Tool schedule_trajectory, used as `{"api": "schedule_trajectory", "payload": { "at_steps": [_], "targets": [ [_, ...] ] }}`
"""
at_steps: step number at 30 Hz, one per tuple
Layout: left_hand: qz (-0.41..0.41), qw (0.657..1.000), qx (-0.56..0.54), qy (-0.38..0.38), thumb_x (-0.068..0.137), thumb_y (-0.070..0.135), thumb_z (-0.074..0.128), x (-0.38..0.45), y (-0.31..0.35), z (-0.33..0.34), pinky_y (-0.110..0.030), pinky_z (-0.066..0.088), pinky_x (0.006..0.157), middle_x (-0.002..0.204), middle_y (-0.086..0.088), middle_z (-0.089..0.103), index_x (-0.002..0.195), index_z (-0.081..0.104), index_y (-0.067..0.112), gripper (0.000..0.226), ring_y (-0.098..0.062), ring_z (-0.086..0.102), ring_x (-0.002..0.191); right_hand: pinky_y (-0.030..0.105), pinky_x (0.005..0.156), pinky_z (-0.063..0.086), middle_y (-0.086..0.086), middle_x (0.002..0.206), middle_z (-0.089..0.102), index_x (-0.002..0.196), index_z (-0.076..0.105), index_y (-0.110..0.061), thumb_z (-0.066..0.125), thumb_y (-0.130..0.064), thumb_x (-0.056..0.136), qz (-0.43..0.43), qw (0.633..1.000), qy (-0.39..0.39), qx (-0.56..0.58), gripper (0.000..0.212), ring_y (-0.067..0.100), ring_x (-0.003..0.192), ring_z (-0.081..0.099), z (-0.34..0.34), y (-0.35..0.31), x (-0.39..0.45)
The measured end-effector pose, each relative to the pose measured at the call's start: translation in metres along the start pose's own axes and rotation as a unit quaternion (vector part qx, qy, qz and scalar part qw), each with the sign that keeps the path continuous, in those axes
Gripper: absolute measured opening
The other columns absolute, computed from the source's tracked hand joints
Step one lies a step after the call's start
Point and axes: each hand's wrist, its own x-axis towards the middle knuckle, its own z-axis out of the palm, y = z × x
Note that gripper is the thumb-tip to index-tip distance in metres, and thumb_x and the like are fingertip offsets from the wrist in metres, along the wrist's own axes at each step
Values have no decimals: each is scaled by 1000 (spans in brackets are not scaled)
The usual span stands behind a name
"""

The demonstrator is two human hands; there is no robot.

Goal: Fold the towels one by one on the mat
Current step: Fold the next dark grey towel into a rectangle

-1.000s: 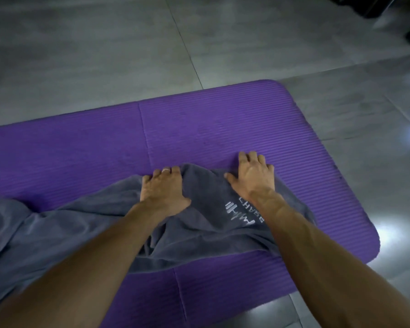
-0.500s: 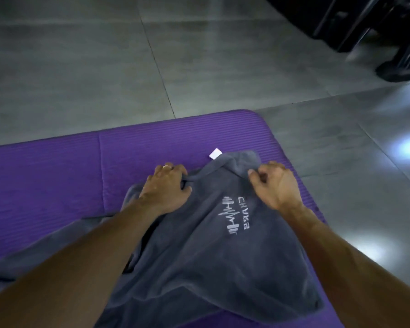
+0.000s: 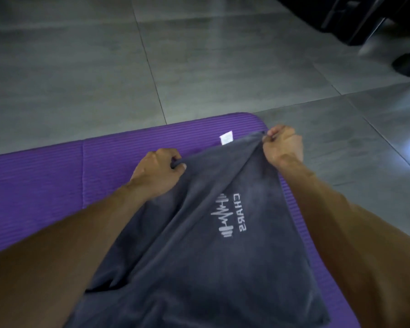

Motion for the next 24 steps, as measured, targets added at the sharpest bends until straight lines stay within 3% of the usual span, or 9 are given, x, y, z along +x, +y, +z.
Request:
{"api": "schedule_trajectory", "payload": {
  "at_steps": [4,7,9,11,14,17,21,24],
  "targets": [
    [-32,998,47,40,92,33,55,34,23,-6,-38,49,81,105,-10,64,103,60,20,17,-33,59,99,29,95,45,8,116,66,92,61,-24,61,-25,90,-16,1000,-23,-4,2,28,113,60,-5,-5,38],
    [-28,991,125,38,91,30,56,34,36,-1,-45,44,96,126,-14,52,129,51,16,40,-34,50,116,30,106,41,8,133,58,128,57,-15,64,-21,90,-17,988,-155,-6,40,26,123,55,-4,0,40],
    [25,988,150,25,89,31,58,13,39,10,-47,40,99,131,-13,47,134,48,15,49,-33,45,121,31,107,40,7,133,59,137,50,-12,66,-21,89,-17,981,-193,15,51,24,122,55,-6,12,21],
    [100,988,117,8,87,30,61,-23,37,26,-47,40,101,130,-10,49,131,52,16,47,-31,46,120,32,103,44,8,119,66,127,57,-11,67,-19,88,-29,985,-165,37,41,23,112,62,-14,31,-10],
    [220,969,106,28,75,28,62,-89,31,52,-40,45,89,113,-3,59,111,65,18,37,-27,56,105,34,95,49,11,107,70,112,65,-7,68,-12,85,-53,989,-130,51,28,22,98,66,-34,69,-69],
    [292,949,118,-14,72,40,56,-153,25,74,-32,45,82,104,6,59,98,67,26,32,-16,55,99,36,93,47,13,110,67,114,64,-10,68,-17,83,-73,990,-110,-52,32,30,103,62,-58,108,-129],
    [319,926,181,-88,68,65,47,-196,20,90,-34,49,81,104,7,57,100,66,27,53,-16,52,104,33,81,45,11,98,65,106,64,-14,67,-27,84,-11,991,-59,-120,26,33,97,59,-85,152,-198],
    [332,915,213,-90,71,55,66,-204,27,91,-39,49,80,103,0,60,97,67,21,43,-22,55,102,31,75,46,7,87,70,99,65,-14,64,-34,87,48,990,-75,-111,23,26,87,64,-89,166,-229]
  ]
}}
